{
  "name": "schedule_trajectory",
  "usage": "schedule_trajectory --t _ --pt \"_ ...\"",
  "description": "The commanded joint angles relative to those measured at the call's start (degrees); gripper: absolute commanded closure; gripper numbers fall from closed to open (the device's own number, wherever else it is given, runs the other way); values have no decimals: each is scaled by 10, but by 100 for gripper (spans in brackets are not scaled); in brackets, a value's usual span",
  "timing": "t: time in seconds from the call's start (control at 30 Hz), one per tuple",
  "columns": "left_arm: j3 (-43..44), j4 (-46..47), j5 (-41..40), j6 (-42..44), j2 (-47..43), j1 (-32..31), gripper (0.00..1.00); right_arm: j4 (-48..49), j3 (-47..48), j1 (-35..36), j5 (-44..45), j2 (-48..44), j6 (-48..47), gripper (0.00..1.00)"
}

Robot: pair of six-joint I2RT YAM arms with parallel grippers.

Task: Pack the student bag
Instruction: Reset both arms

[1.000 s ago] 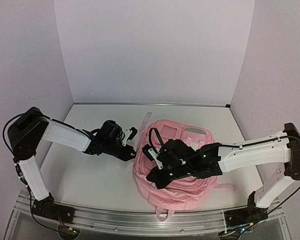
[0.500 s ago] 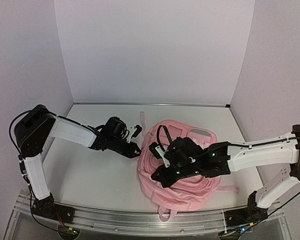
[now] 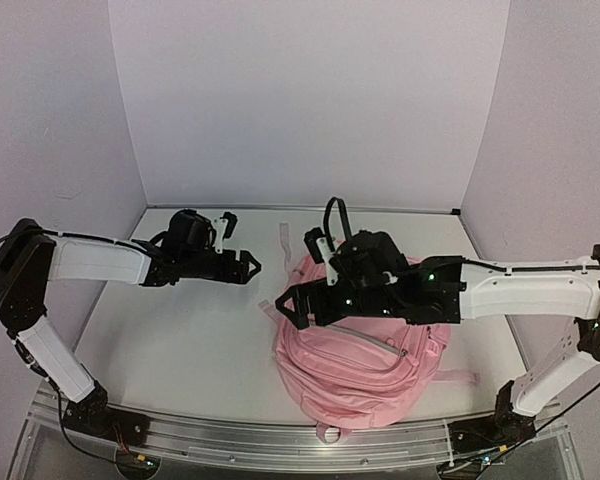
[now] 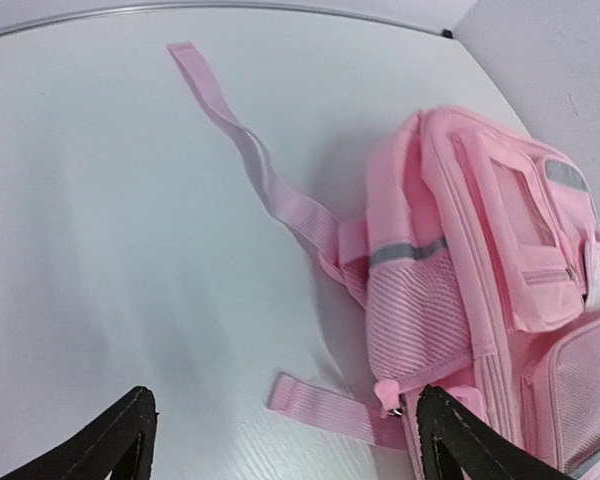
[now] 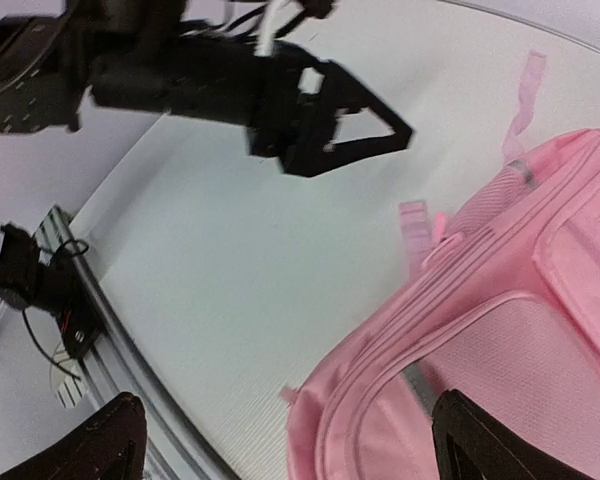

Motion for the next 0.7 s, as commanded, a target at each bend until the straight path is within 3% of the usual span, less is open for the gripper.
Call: schedule_trajectory --t 0.0,0.2,0.43,0.57,0.67 --pt "-8 -38 -40 -22 -37 69 7 11 23 -105 49 25 8 2" --pt "-52 -41 8 -35 -99 208 2 20 5 -254 34 26 -19 2" --pt "-97 -47 -13 -29 -188 338 0 86 -104 -464 -36 -45 -41 2" --pt "-103 -49 -42 -18 -231 359 0 122 -146 -553 -56 -93 -54 2" --pt "-118 -35 -85 4 -276 359 0 157 -184 -587 -23 -158 -72 2"
